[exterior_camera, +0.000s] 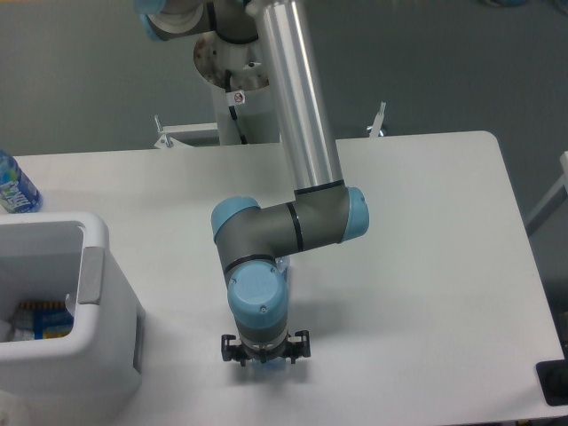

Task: Place the trash in the trash can
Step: 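Lower onto the bottle's cap end and close the gripper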

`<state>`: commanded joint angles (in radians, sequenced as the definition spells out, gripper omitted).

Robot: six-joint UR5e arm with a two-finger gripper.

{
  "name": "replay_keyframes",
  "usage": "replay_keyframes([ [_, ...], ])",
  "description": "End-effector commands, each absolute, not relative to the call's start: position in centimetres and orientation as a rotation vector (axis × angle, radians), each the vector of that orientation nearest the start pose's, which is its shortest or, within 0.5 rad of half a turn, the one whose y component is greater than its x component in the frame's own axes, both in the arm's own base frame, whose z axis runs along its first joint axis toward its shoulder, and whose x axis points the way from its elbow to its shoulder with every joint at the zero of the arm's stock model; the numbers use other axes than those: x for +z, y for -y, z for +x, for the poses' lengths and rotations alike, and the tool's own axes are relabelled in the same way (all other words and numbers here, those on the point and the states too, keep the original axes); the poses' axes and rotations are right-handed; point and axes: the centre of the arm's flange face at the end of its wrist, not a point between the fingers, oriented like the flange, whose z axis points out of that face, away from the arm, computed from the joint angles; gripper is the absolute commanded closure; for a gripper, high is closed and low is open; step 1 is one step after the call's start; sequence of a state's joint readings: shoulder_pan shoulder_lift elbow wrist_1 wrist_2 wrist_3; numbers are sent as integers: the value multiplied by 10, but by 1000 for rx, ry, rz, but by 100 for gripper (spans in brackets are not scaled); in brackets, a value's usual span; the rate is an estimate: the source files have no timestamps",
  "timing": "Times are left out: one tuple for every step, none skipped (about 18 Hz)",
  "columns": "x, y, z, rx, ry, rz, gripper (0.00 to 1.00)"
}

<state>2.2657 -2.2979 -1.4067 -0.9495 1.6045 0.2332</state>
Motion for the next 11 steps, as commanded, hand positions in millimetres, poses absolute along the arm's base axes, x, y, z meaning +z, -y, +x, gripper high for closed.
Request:
replay_keyframes([
  [178, -636, -361, 86, 711, -3019, 15],
  [177, -636, -361, 85, 714, -3019, 18],
  [177, -636, -361, 87, 712, -3021, 19],
  [177, -636, -361, 87, 714, -3020, 19],
  [178, -636, -361, 88, 714, -3019, 22],
  [178, -636, -361, 88, 714, -3019, 22],
  [178, -636, -361, 88, 714, -3019, 22],
  [178, -636, -361, 88, 714, -3019, 23],
  [178, -636, -361, 90, 714, -3019, 27],
  [178, -635, -361, 97, 714, -3021, 29],
  [178, -635, -361, 98, 715, -3023, 30],
])
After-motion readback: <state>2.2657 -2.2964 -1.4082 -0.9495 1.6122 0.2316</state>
